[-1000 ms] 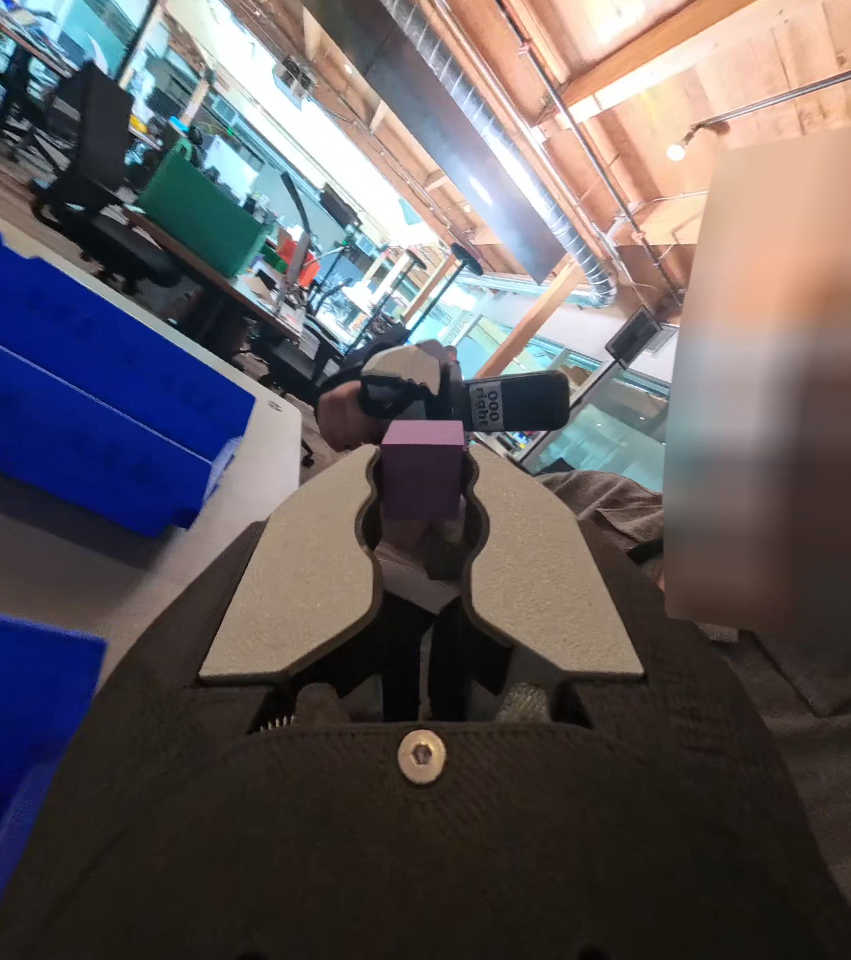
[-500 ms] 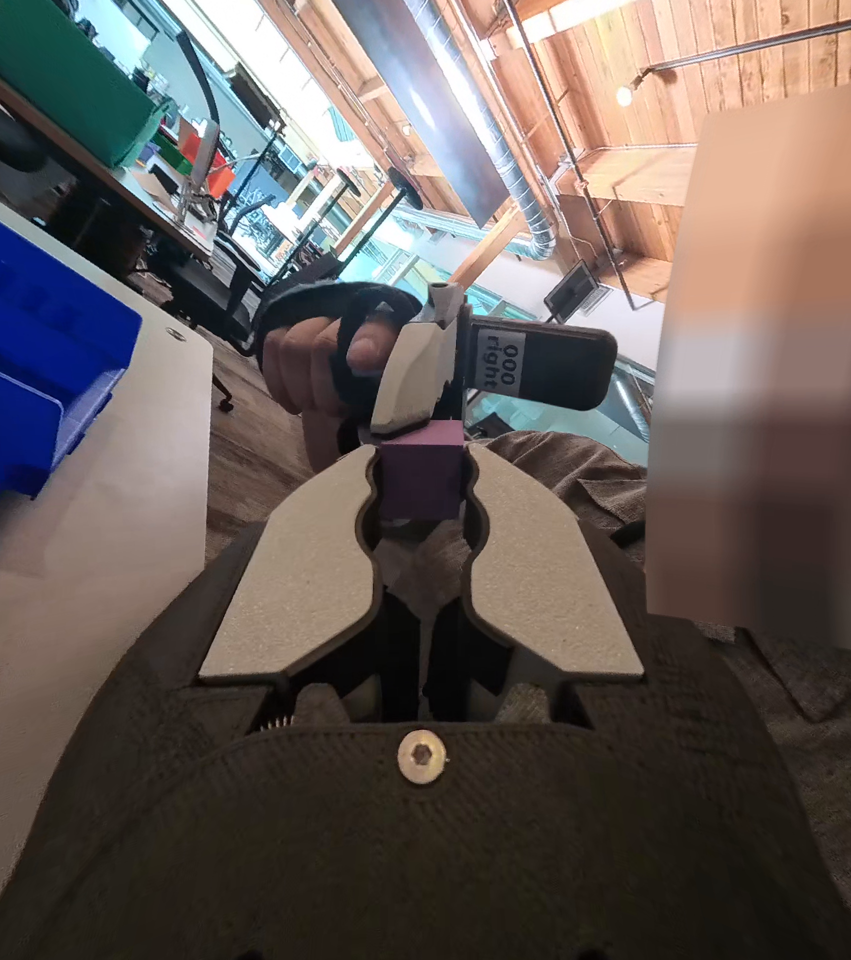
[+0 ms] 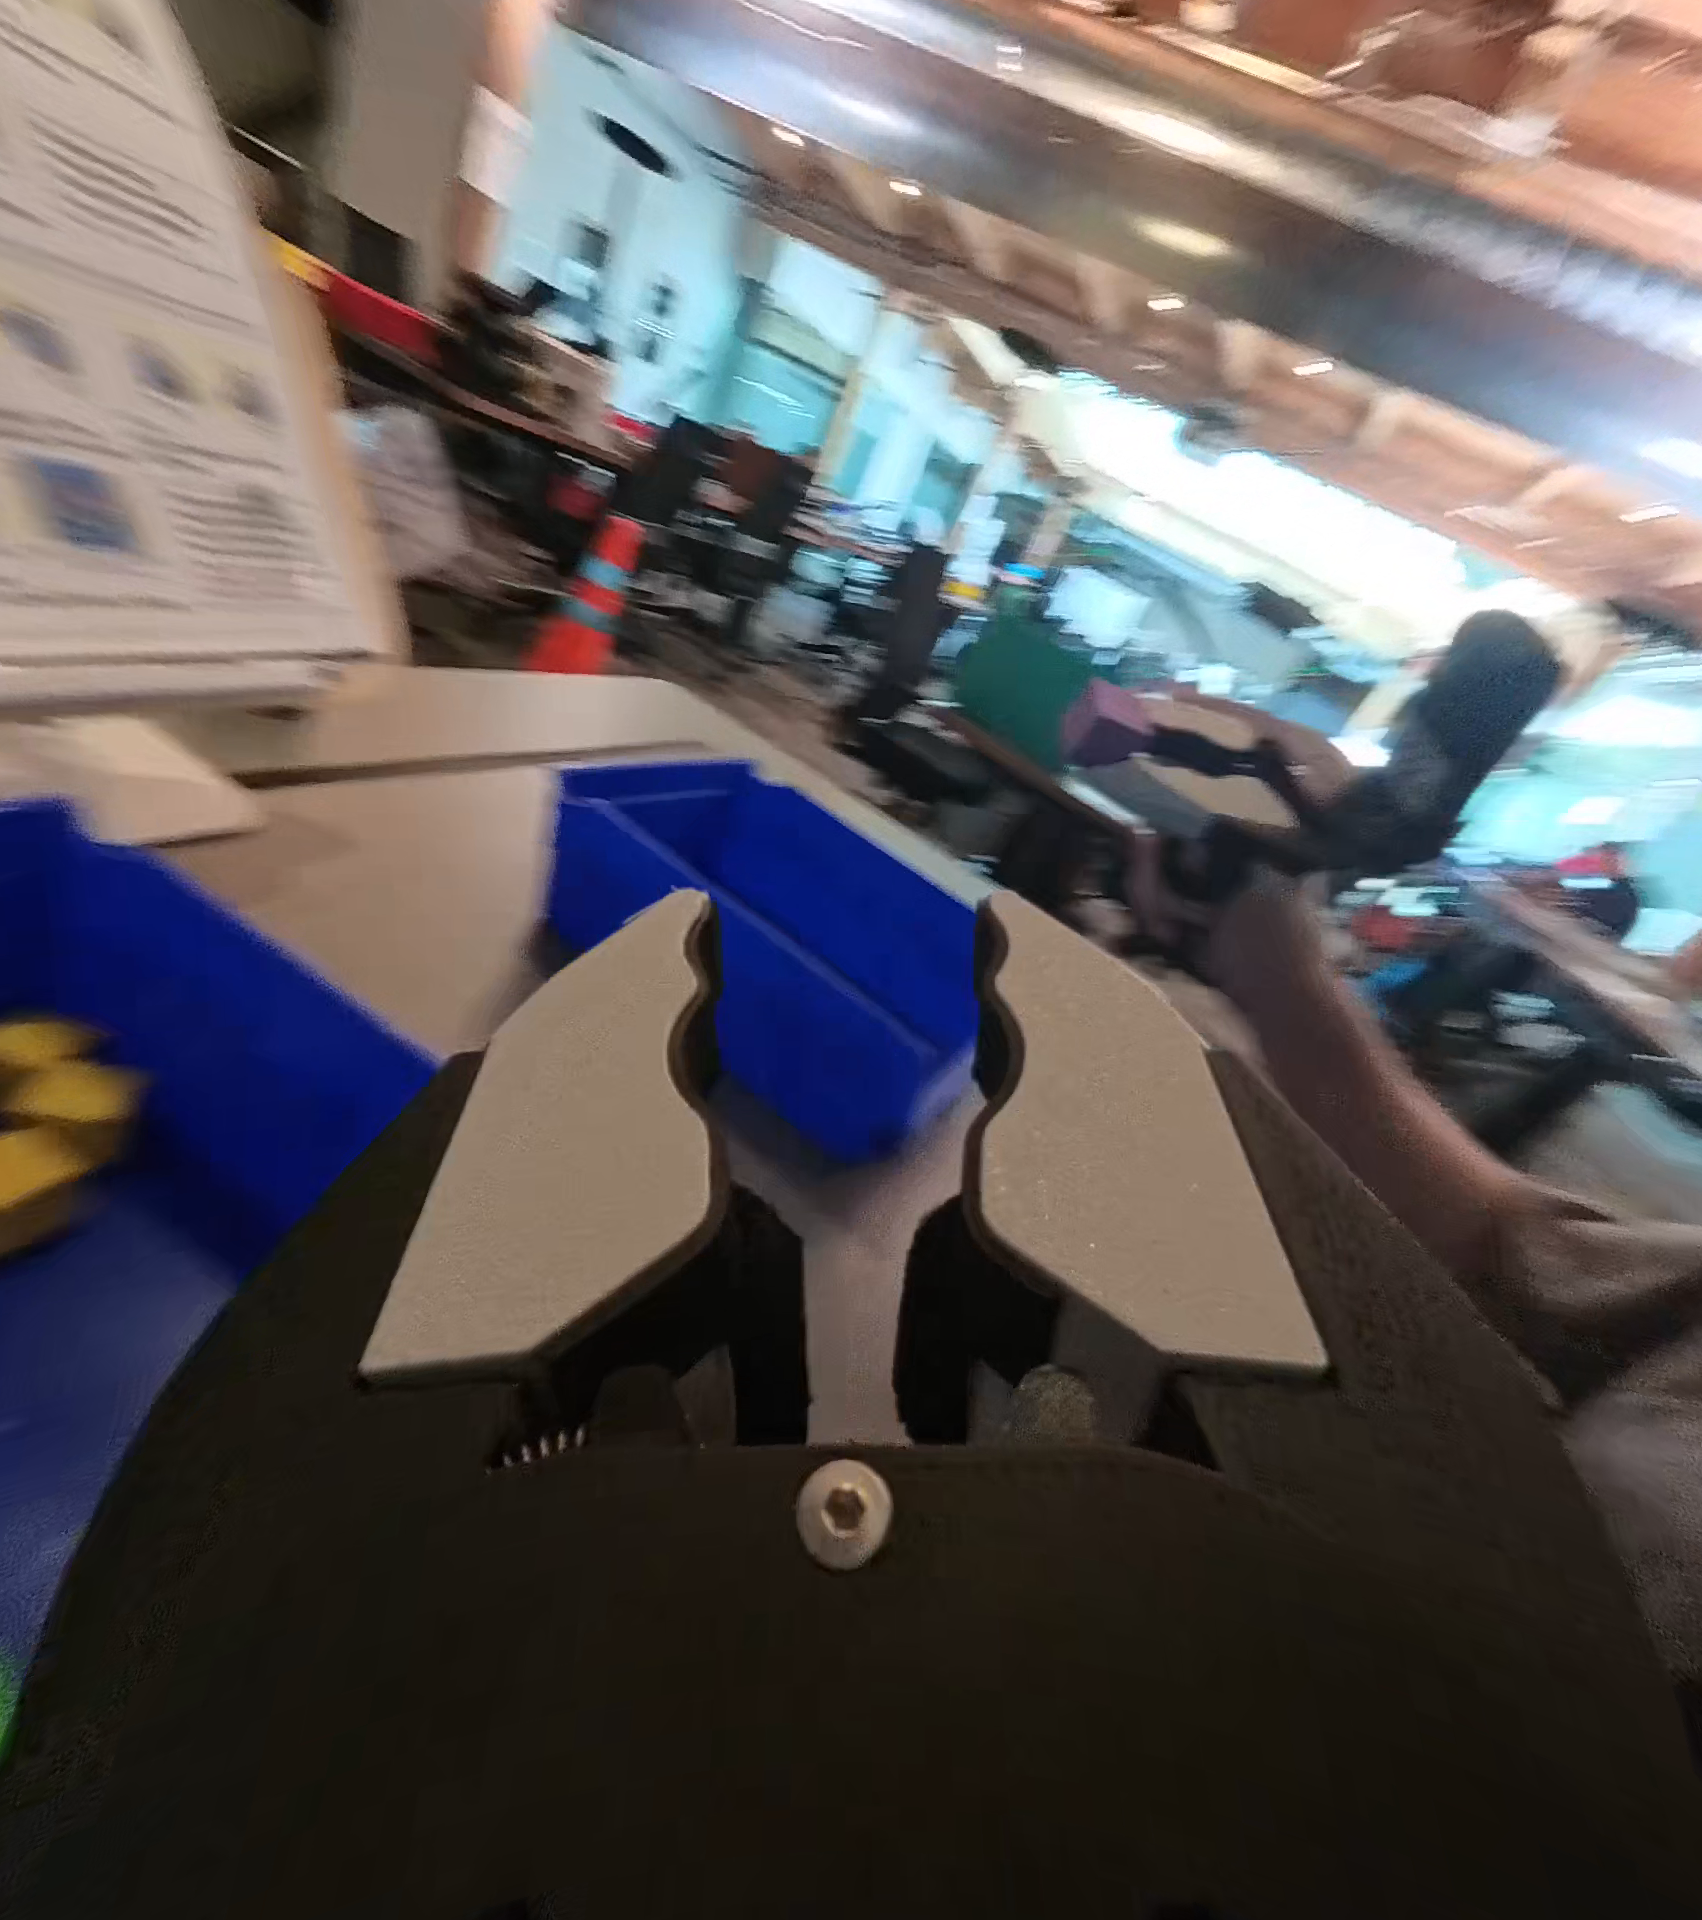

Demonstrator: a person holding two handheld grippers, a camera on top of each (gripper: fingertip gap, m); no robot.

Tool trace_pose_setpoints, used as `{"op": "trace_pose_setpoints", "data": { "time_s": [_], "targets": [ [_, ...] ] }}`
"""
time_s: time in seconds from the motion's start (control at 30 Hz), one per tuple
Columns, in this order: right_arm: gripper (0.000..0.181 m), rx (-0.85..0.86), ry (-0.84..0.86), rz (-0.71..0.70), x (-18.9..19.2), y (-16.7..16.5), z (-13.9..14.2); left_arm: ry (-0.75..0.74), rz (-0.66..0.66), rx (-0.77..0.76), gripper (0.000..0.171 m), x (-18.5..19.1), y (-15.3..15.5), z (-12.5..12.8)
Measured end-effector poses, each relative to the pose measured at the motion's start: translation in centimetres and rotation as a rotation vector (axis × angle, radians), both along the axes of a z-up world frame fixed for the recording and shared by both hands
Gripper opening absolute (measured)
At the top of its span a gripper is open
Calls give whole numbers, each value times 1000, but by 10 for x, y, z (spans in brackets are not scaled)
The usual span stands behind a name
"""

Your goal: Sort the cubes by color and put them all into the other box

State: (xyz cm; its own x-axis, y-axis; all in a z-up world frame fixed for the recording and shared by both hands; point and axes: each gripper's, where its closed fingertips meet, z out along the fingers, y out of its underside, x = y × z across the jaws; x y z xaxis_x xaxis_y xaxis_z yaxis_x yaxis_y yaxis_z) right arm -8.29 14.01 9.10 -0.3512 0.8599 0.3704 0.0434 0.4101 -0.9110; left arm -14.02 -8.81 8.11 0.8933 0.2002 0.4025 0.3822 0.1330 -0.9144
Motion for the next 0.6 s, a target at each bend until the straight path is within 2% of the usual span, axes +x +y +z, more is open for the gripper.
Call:
{"op": "trace_pose_setpoints", "data": {
  "time_s": [0.1, 0.23, 0.47, 0.6],
  "targets": [
    [28, -42, -175, -140, -1, 41, -31, 102, 136, -112, 42, -14, -16, -3],
    [28, 11, -434, -290, 3, 81, -79, 145, 169, -143, 40, -16, -23, -1],
    [28, 90, -967, -411, 20, 116, -172, 124, 159, -150, 37, -19, -27, -5],
    [28, 65, -1193, -492, 28, 131, -206, 123, 184, -174, 36, -26, -34, -8]
  ]
}}
